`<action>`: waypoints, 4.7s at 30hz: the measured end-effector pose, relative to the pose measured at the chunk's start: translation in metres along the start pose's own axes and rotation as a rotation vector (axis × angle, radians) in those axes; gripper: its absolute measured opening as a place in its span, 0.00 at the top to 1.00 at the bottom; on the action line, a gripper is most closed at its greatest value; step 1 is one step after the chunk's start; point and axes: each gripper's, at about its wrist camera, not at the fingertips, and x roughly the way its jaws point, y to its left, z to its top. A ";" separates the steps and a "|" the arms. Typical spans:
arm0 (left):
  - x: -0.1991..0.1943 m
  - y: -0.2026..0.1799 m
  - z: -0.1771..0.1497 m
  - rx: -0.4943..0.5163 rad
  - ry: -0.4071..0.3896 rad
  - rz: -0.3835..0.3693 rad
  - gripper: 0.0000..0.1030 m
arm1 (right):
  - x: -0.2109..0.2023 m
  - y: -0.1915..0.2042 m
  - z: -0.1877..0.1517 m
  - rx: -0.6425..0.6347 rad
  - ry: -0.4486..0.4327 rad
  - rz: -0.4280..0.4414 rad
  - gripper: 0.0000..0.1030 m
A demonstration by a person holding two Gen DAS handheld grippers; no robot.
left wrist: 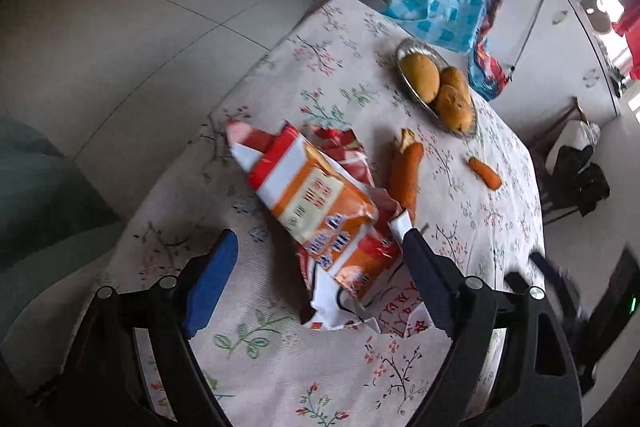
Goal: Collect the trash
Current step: 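Grasp the orange chip bag with the left tool, then grasp an orange carrot piece with the right tool while the left tool holds the chip bag, then lift the chip bag with the left tool while the right tool lifts the carrot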
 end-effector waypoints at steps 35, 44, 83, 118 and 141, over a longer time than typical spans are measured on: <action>0.014 -0.012 0.012 0.031 0.018 0.023 0.14 | 0.072 -0.007 0.046 -0.133 0.137 0.082 0.84; 0.009 -0.013 0.001 0.035 0.019 0.025 0.12 | 0.046 0.000 0.026 -0.129 0.158 0.119 0.84; -0.001 -0.007 -0.006 0.021 -0.043 0.071 0.27 | 0.002 0.019 -0.015 -0.145 0.179 0.106 0.63; 0.008 -0.035 -0.018 0.207 -0.025 0.052 0.70 | 0.009 0.011 -0.024 -0.108 0.181 0.138 0.72; 0.004 -0.024 -0.015 0.175 0.006 0.056 0.22 | 0.009 0.018 -0.026 -0.103 0.205 0.156 0.83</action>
